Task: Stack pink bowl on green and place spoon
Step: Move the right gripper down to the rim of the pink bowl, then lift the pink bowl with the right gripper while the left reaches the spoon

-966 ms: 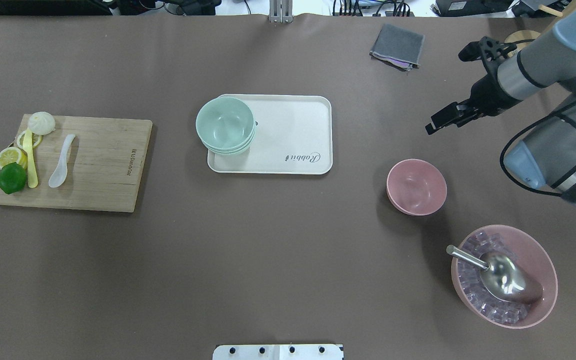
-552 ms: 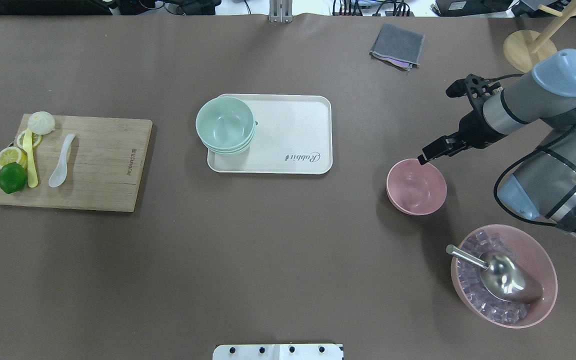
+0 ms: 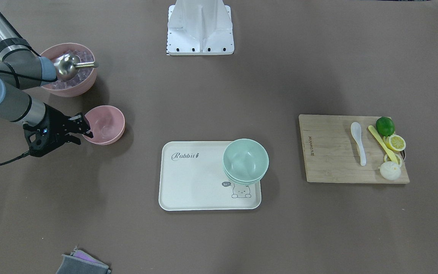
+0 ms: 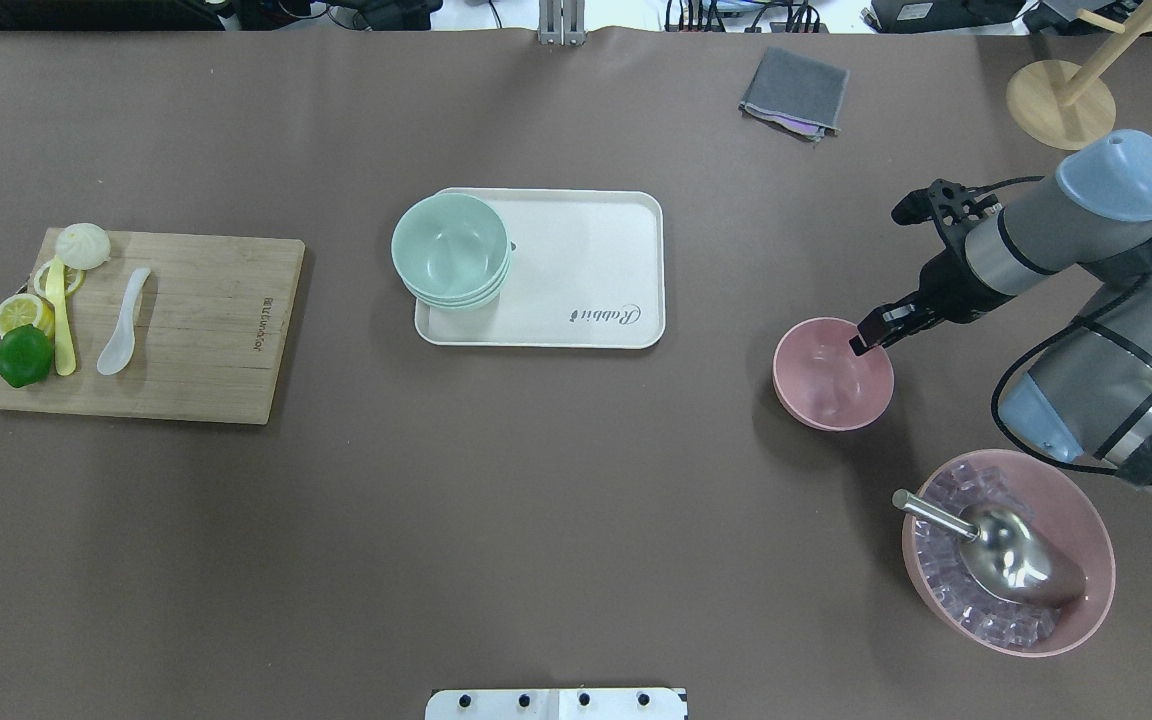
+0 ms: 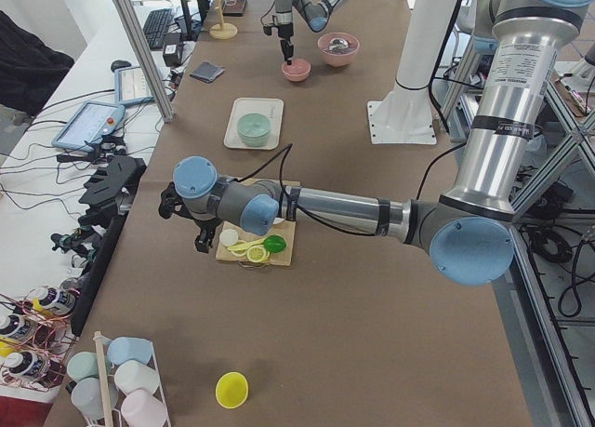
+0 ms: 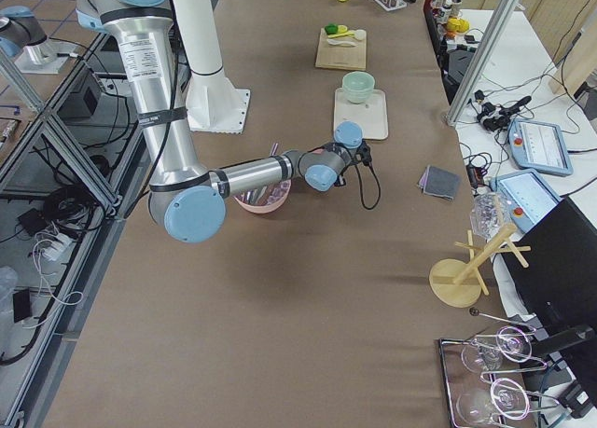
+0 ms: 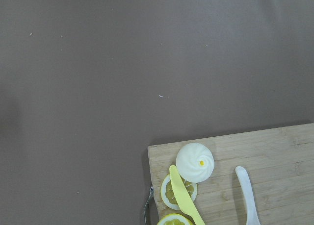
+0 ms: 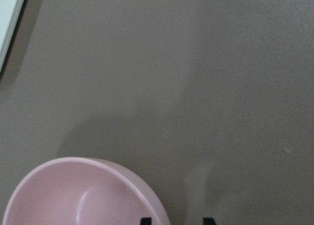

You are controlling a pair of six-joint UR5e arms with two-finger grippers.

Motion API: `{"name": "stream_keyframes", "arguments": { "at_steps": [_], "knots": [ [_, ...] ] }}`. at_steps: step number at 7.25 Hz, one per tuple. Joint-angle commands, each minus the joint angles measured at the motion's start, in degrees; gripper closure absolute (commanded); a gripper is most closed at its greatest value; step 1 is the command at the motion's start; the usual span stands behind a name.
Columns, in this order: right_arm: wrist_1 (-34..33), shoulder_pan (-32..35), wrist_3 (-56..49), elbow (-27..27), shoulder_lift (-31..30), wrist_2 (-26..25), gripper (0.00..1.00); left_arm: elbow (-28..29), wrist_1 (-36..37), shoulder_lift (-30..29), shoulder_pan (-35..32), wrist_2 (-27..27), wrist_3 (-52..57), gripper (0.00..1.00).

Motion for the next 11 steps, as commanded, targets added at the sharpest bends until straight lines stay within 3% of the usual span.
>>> {"name": "stream_keyframes", "arguments": {
  "at_steps": [1,3,5,8,11],
  "knots": [
    [0.07,0.21,0.05,0.41,-0.22,0.67,1.0,0.67,0.94,-1.64,0.88,-0.09,-1.96,0.02],
    [-0.54,1.26,0.76,0.76,1.09,1.82,1.0,0.5,0.94,-4.1,3.69,-0.09,-4.79,0.03],
    [-0.29,2.75,4.76,0.76,2.41,1.73,1.0,0.42,0.33,-8.14,11.4,0.95,-13.63,0.03],
    [-0.28,5.39,16.19,0.76,8.11,3.49,1.0,1.55,0.16,-8.25,17.57,10.61,-15.6,0.07],
    [-0.11,5.4,21.76,0.85,11.21,3.49,1.0,3.31,0.07,-7.63,19.78,10.72,-23.05,0.13]
  ]
}}
